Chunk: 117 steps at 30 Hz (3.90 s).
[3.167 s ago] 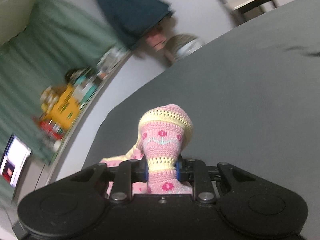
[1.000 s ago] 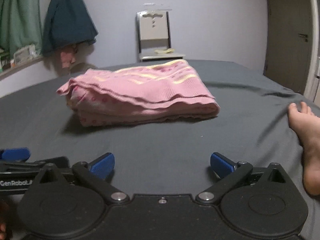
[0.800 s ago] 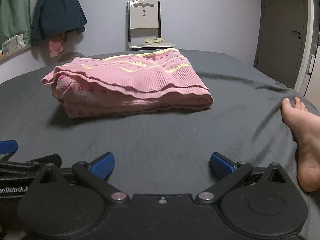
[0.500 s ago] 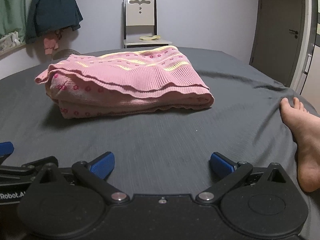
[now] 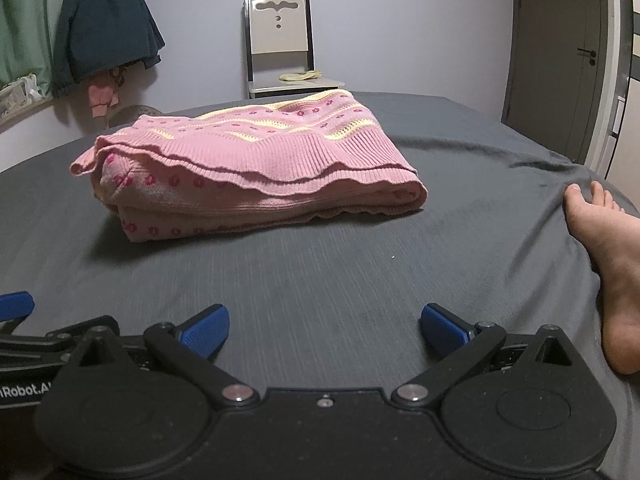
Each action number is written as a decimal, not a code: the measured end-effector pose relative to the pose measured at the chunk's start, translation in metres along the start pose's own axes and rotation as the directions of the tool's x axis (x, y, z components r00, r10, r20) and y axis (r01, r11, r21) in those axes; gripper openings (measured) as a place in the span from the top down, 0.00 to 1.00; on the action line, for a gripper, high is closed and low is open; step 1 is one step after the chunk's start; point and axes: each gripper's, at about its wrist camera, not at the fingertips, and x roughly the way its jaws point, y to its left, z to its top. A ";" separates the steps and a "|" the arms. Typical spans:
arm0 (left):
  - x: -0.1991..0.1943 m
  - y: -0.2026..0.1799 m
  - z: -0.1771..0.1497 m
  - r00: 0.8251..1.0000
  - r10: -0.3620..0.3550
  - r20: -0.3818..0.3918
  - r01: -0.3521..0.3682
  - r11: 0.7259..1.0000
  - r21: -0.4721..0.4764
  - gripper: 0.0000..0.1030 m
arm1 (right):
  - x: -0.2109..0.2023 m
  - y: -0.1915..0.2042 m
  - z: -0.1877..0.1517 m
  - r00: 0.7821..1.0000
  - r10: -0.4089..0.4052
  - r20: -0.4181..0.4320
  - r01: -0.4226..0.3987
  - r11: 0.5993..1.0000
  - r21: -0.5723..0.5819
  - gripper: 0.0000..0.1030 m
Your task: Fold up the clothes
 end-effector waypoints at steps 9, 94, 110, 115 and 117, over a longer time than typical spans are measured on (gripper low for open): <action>0.000 0.000 0.000 1.000 0.000 0.000 0.000 1.000 -0.001 0.00 | 0.000 0.000 0.000 1.000 0.000 0.000 0.000 1.000 0.002 0.00; 0.000 -0.002 0.001 1.000 0.000 0.000 0.000 1.000 -0.007 0.00 | -0.007 -0.001 0.008 1.000 0.003 -0.004 -0.003 1.000 0.003 0.00; 0.000 -0.003 0.001 1.000 0.001 0.000 -0.001 1.000 -0.007 0.00 | -0.008 -0.001 0.009 1.000 0.004 -0.005 -0.004 1.000 0.002 0.00; 0.000 -0.002 0.002 1.000 0.000 0.000 0.000 1.000 -0.007 0.00 | -0.008 -0.001 0.008 1.000 0.004 -0.004 -0.004 1.000 0.002 0.00; 0.000 -0.003 0.001 1.000 0.000 0.000 0.000 1.000 -0.008 0.00 | -0.008 -0.001 0.009 1.000 0.004 -0.005 -0.004 1.000 0.002 0.00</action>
